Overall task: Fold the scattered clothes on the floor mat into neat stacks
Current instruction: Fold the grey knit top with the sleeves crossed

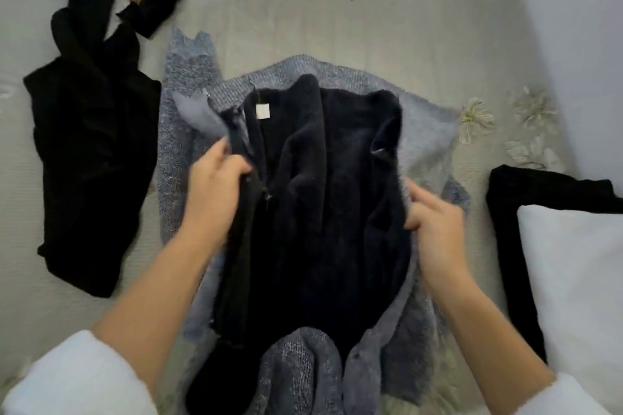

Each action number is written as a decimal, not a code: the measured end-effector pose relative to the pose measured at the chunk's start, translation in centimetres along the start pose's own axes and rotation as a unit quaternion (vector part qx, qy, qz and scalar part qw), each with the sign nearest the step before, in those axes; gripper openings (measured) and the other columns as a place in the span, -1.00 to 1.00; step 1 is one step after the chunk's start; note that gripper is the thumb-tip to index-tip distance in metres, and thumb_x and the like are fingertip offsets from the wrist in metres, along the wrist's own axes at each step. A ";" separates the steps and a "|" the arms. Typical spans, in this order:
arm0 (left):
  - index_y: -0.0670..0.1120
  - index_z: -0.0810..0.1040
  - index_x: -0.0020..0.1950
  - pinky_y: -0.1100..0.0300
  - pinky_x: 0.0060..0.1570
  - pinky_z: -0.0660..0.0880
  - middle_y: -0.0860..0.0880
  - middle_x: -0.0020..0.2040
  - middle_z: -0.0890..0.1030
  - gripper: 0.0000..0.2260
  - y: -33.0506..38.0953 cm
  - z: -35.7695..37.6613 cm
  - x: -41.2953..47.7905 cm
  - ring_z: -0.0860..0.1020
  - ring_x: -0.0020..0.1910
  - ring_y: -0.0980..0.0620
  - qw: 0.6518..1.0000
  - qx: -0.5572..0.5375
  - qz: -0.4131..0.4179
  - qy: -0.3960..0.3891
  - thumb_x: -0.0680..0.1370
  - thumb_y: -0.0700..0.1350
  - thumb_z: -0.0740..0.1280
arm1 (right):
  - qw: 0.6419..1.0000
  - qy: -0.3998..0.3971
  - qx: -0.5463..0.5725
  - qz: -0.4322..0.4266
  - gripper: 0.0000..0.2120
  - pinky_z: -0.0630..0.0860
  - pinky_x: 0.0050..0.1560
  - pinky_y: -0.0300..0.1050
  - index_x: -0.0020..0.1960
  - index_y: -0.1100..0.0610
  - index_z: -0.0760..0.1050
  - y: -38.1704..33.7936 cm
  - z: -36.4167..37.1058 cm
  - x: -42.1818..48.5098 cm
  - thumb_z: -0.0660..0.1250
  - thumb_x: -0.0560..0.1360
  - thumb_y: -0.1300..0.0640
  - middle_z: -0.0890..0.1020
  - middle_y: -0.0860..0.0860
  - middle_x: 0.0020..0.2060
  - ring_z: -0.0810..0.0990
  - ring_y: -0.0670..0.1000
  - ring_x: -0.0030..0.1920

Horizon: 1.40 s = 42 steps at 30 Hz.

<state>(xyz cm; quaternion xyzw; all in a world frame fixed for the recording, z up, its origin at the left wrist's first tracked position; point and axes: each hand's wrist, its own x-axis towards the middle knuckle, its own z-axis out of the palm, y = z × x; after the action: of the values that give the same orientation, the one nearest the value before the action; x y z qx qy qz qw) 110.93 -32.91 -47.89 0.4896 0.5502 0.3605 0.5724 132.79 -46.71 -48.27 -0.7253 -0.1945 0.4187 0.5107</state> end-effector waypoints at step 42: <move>-0.06 0.25 0.43 -0.16 0.25 0.28 -0.14 0.29 0.43 -0.48 -7.2 5.2 19.5 0.39 0.28 -0.18 0.799 0.600 0.035 -0.012 0.55 0.17 0.22 | 0.874 0.108 -0.456 -0.128 -0.56 0.17 0.31 0.19 0.36 0.07 0.37 0.3 6.2 22.7 0.27 0.53 -0.05 0.42 0.08 0.30 0.30 0.11 0.34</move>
<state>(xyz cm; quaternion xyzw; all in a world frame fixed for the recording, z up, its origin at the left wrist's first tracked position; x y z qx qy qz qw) 117.75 -17.12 -60.56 0.7581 0.6323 -0.0282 0.1574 140.83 -27.14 -58.65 -0.8872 -0.3986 0.1332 0.1904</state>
